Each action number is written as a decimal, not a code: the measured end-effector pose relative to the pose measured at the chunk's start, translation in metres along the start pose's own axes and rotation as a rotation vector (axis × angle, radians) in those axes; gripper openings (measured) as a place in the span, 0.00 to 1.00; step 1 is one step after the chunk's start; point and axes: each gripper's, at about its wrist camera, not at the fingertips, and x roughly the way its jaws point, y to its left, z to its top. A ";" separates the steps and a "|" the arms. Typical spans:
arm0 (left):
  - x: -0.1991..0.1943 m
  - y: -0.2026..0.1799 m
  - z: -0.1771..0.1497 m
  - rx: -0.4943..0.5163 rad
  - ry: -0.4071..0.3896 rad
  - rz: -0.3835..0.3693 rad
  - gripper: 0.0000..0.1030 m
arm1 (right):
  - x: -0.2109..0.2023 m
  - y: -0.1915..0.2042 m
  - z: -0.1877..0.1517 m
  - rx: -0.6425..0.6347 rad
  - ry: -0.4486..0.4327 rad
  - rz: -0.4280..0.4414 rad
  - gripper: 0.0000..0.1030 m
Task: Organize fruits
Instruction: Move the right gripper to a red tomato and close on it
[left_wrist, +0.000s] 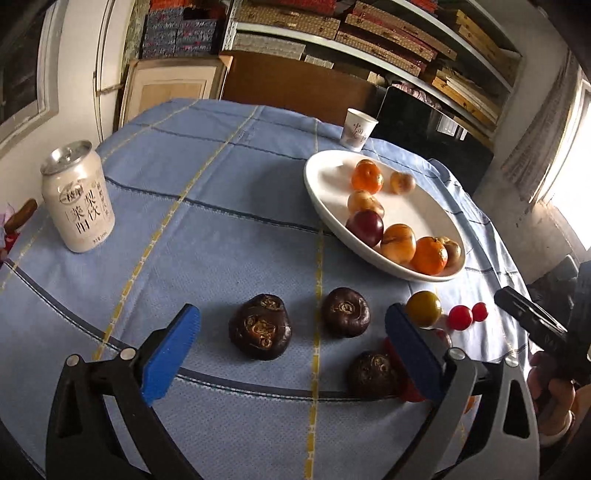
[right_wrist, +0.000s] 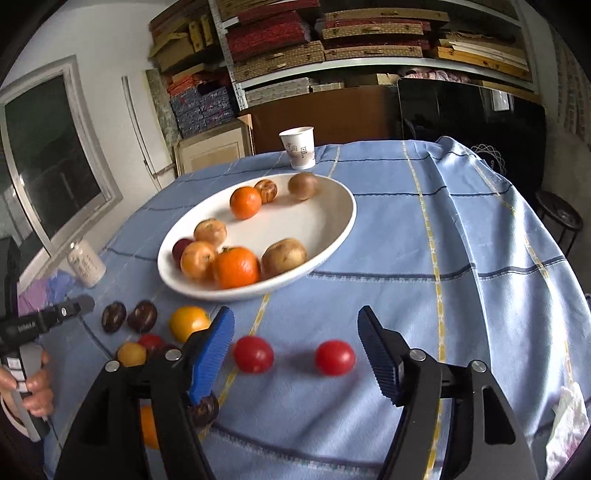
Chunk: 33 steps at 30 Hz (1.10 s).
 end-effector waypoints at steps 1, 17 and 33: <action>-0.002 -0.002 -0.002 0.015 -0.007 0.005 0.96 | 0.002 0.000 -0.002 -0.011 0.012 -0.016 0.68; -0.006 -0.010 -0.007 0.085 0.003 0.043 0.96 | 0.022 0.000 -0.012 -0.052 0.124 -0.090 0.68; -0.017 -0.003 -0.006 0.104 -0.051 0.106 0.95 | 0.035 -0.015 -0.013 0.017 0.163 -0.080 0.34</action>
